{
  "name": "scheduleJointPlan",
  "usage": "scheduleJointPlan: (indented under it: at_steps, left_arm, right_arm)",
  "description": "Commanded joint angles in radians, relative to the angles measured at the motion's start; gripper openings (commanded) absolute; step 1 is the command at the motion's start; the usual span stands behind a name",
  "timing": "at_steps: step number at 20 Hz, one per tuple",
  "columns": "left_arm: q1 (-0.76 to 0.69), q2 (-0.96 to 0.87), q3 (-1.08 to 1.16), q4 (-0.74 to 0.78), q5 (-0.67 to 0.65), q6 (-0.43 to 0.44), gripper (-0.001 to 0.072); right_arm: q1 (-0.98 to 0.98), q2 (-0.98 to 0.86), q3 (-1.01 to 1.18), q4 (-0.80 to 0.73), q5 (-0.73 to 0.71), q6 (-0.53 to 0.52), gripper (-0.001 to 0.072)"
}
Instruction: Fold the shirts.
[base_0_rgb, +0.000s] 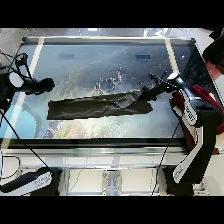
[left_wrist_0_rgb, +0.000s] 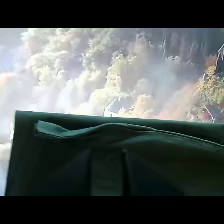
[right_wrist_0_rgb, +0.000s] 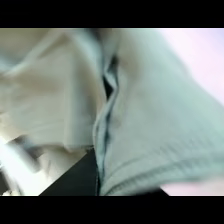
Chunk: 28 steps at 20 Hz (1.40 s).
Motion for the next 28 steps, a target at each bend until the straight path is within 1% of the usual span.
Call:
scheduleJointPlan:
  at_steps: [1, 4, 5, 7, 8, 9, 11, 13, 15, 18, 20, 21, 23, 25, 28]
  left_arm:
    - [-0.042, -0.056, 0.0, -0.143, 0.015, 0.048, 0.001]
    - [-0.177, -0.173, 0.0, -0.323, 0.023, 0.205, 0.001]
    - [-0.234, -0.219, 0.0, -0.381, 0.035, 0.241, 0.001]
    - [-0.354, -0.316, 0.001, -0.51, 0.09, 0.315, 0.001]
    - [-0.415, -0.361, 0.001, -0.58, 0.127, 0.361, 0.001]
    - [-0.467, -0.4, 0.001, -0.633, 0.163, 0.389, 0.001]
    - [-0.553, -0.468, 0.002, -0.673, 0.243, 0.397, 0.001]
    - [-0.599, -0.517, 0.003, -0.703, 0.257, 0.397, 0.001]
    - [-0.613, -0.543, 0.003, -0.732, 0.262, 0.398, 0.001]
    - [-0.557, -0.504, 0.018, -0.732, 0.232, 0.399, 0.001]
    - [-0.464, -0.419, 0.021, -0.727, 0.169, 0.415, 0.001]
    - [-0.404, -0.364, 0.021, -0.715, 0.115, 0.433, 0.001]
    - [-0.285, -0.252, 0.021, -0.687, -0.008, 0.465, 0.001]
    - [-0.152, -0.129, 0.021, -0.686, -0.116, 0.52, 0.001]
    - [0.037, 0.031, 0.021, -0.663, -0.171, 0.558, 0.001]
  right_arm:
    - [0.014, 0.073, 0.035, 0.065, 0.111, 0.007, 0.0014]
    - [0.014, 0.191, 0.058, 0.065, 0.175, 0.052, 0.0013]
    - [0.014, 0.23, 0.06, 0.064, 0.179, 0.072, 0.0013]
    - [0.02, 0.304, 0.061, 0.052, 0.18, 0.127, 0.0013]
    - [0.032, 0.331, 0.061, 0.04, 0.187, 0.144, 0.0013]
    - [0.05, 0.351, 0.066, 0.02, 0.209, 0.158, 0.0013]
    - [0.095, 0.38, 0.083, -0.013, 0.259, 0.211, 0.0013]
    - [0.134, 0.397, 0.119, -0.013, 0.259, 0.244, 0.0013]
    - [0.182, 0.398, 0.177, -0.013, 0.246, 0.273, 0.0013]
    - [0.267, 0.397, 0.235, -0.023, 0.179, 0.312, 0.0012]
    - [0.32, 0.387, 0.238, -0.027, 0.095, 0.333, 0.0012]
    - [0.351, 0.377, 0.238, -0.027, 0.046, 0.333, 0.0012]
    - [0.42, 0.346, 0.238, -0.027, -0.071, 0.334, 0.0012]
    - [0.503, 0.301, 0.238, -0.029, -0.217, 0.333, 0.0012]
    - [0.644, 0.205, 0.238, -0.018, -0.466, 0.349, 0.0012]
